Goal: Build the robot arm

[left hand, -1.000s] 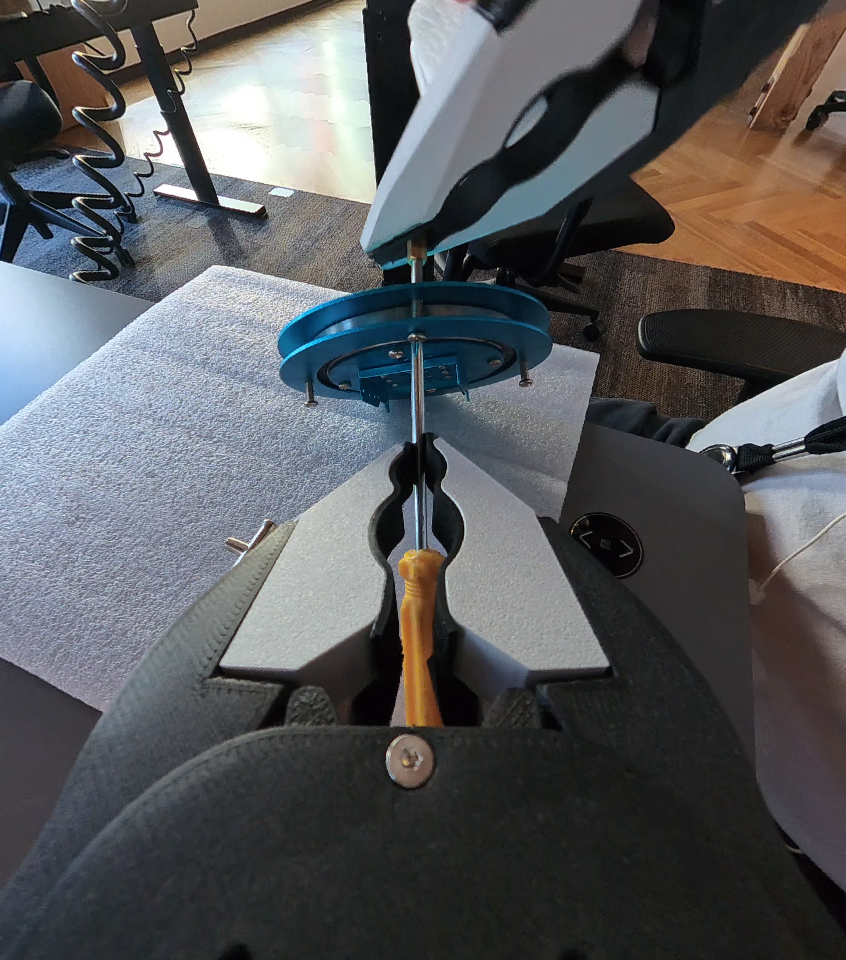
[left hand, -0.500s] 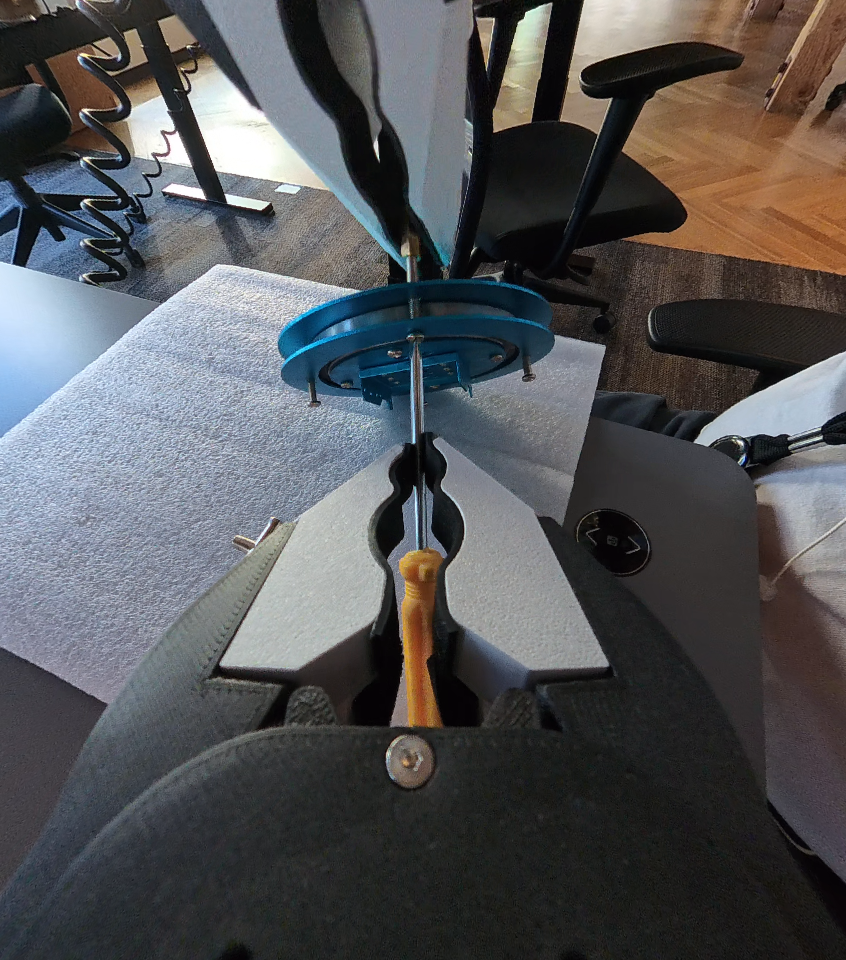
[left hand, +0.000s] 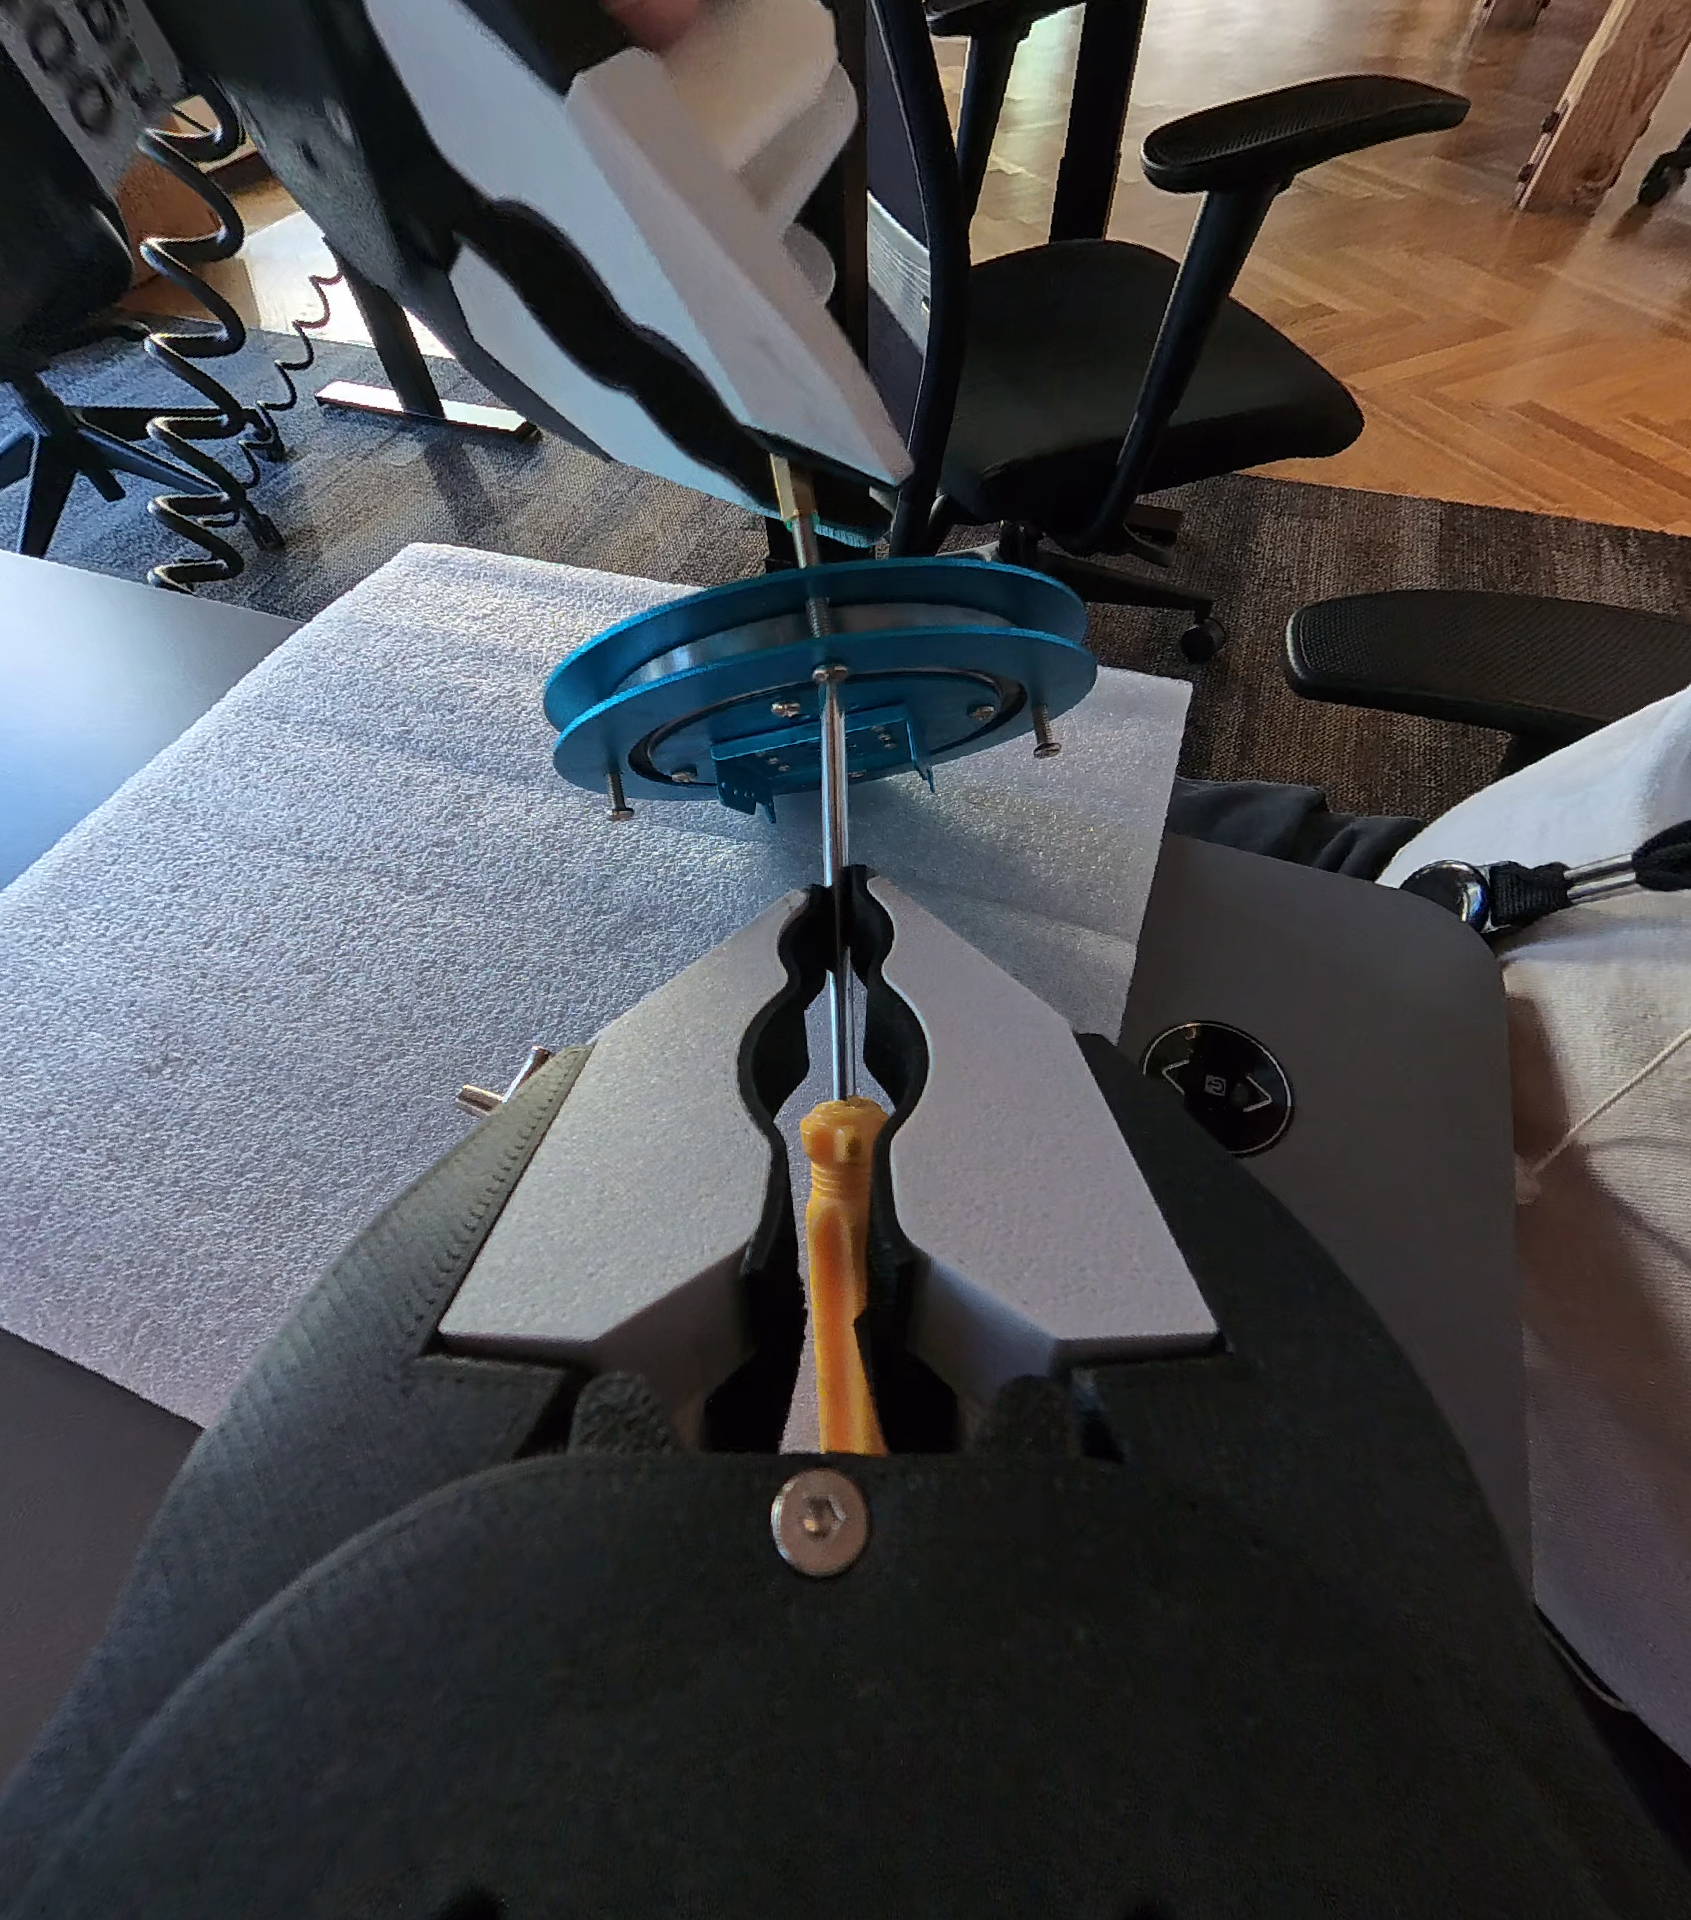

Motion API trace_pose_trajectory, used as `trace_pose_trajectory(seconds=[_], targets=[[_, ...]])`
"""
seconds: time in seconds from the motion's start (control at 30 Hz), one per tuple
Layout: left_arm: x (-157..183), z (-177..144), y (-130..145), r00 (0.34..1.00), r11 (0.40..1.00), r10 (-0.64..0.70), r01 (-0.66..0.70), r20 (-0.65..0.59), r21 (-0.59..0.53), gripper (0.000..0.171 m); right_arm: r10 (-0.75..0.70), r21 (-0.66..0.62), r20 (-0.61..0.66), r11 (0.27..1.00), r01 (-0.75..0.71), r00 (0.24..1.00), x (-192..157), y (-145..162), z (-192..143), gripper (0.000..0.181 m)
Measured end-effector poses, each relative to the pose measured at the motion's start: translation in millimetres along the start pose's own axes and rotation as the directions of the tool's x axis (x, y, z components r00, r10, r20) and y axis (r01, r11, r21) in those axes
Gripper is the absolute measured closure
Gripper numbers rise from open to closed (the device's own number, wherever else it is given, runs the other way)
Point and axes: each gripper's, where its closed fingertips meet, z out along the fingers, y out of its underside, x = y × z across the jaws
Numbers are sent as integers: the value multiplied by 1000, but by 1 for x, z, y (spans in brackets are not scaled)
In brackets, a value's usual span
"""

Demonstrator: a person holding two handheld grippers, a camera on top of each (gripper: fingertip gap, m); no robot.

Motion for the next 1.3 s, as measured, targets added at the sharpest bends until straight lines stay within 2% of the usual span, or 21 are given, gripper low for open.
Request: trace_pose_trajectory(seconds=[0.03,0.13,0.23,0.33,0.4,0.43,0.47,0.53,0.6,0.63,0.7,0.77,0.8,0.83,0.97,1.03,1.2,1.3], targets=[[0,0,0,1000,1000,0,0,-2,-1,170,-48,5,-23,999,48,999,0,0,0,176],[0,0,1,1000,1000,-5,5,-4,-1,170,-190,22,-123,981,194,974,3,-2,0,176],[0,0,1,1000,1000,-3,3,1,-2,170,-303,42,-285,944,328,909,12,-7,-6,165],[0,0,1,1000,1000,-1,1,4,-1,170,-407,35,-464,879,475,787,18,-12,-15,152],[0,0,1,1000,1000,1,-1,1,-3,169,-474,-17,-589,817,577,655,20,-13,-21,146],[0,0,1,1000,1000,3,-3,2,-3,170,-507,-73,-669,772,631,543,23,-14,-26,141],[1,0,1,1000,1000,4,-4,2,-3,170,-547,-159,-736,712,684,399,25,-15,-30,138],[1,0,1,1000,1000,3,-3,1,-3,170,-583,-384,-812,557,736,17,22,-17,-38,131],[1,0,1,1000,1000,1,-1,0,-4,170,-542,-602,-764,399,692,-352,10,-18,-37,132],[1,0,1,1000,1000,0,0,0,-4,170,-498,-688,-711,341,641,-497,4,-18,-34,135],[1,0,1,1000,1000,-3,3,-2,-3,169,-439,-803,-595,289,522,-673,2,-15,-27,143],[0,0,1,1000,1000,-4,4,-2,-2,169,-370,-851,-510,348,392,-777,8,-13,-37,145],[0,0,1,1000,1000,-3,3,-1,-3,169,-339,-854,-486,381,355,-806,10,-13,-42,145],[1,0,1,1000,1000,-2,2,0,-3,170,-331,-854,-483,382,353,-811,13,-12,-41,146],[0,0,1,1000,1000,-7,7,-3,-2,170,-224,-876,-438,324,358,-870,-5,-13,-31,158],[0,0,1,1000,1000,-7,7,-3,-2,169,-235,-887,-411,325,327,-881,-5,-15,-27,159],[-1,0,2,1000,1000,-6,6,0,-4,170,-287,-905,-371,325,275,-883,0,-20,-22,174],[-1,0,2,1000,1000,-7,6,-2,-5,170,-363,-884,-434,347,313,-824,0,-19,-21,175]])
